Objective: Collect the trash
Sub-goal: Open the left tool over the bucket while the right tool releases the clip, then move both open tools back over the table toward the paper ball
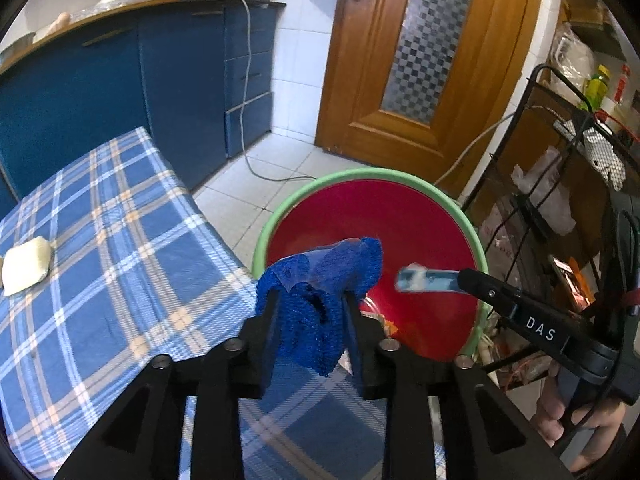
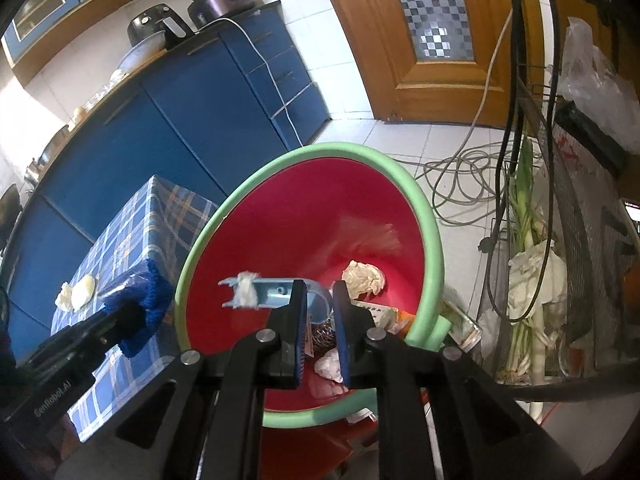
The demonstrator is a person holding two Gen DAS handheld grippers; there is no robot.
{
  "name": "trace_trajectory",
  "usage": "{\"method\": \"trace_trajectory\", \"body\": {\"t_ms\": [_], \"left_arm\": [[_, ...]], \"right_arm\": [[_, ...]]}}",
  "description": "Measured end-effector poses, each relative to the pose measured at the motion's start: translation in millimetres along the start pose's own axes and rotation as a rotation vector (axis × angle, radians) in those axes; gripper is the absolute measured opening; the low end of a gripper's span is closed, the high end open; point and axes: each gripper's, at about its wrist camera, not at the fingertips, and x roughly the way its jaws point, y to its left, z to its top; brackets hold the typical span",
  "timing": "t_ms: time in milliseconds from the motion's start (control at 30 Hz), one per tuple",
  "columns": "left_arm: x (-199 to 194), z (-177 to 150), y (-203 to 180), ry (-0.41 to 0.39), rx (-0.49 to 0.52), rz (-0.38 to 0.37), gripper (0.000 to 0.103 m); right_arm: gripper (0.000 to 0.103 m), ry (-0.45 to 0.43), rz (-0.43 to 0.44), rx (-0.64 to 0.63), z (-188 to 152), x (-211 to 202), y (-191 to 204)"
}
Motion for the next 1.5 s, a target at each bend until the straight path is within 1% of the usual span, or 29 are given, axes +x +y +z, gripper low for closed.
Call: {"method": "trace_trajectory", "body": {"t_ms": [33,167,233,300,400,533,733,967,1000,1200,1333,1500], "left_arm": [[0.6,-0.4,-1.0,0.000,0.003,-0.002,0.038],[2.2,-0.4,-1.7,0.003,0.006,-0.003,0.043],[2.1,-0.7,-1.3,0.003,0.006,0.001,0.047],[1.6,-0.9,-0.8,0.000,0.005,0.004,0.049],[-1.1,-1.5,-0.3,-0.004,0.003,0.008,0.049],[-6.6,-2.0,4.2,-0.016,-0.006,0.014,0.050],[-18.3,-1.2,20.9,-0.038,-0.034,0.043,0.050],[-38.7,0.6,53.1,-0.073,-0.079,0.102,0.050],[-41.8,0.7,58.1,-0.078,-0.086,0.112,0.050],[-63.4,0.0,94.6,-0.110,-0.143,0.174,0.050],[-79.3,-1.9,120.8,-0.127,-0.185,0.213,0.050],[-99.0,-2.6,157.1,-0.150,-0.227,0.280,0.050]], "right_arm": [[0.018,0.001,0.003,0.005,0.4,0.4,-1.0],[0.030,-0.001,0.011,0.024,0.9,-0.3,-4.5],[0.030,-0.003,0.012,0.026,1.3,-1.4,-5.0],[0.031,-0.006,0.010,0.027,1.4,-2.5,-4.5],[0.034,-0.010,0.015,0.033,1.5,-4.1,-4.2],[0.036,-0.012,0.020,0.025,1.6,-6.5,-0.6],[0.038,-0.013,0.036,-0.004,1.9,-7.9,12.2],[0.048,-0.006,0.066,-0.053,1.8,-7.0,37.1],[0.050,-0.006,0.071,-0.062,2.0,-7.3,41.6],[0.057,-0.013,0.107,-0.115,5.7,-9.0,73.1],[0.059,-0.014,0.134,-0.158,7.8,-9.1,97.6],[0.060,-0.012,0.171,-0.213,10.5,-6.4,133.0]]}}
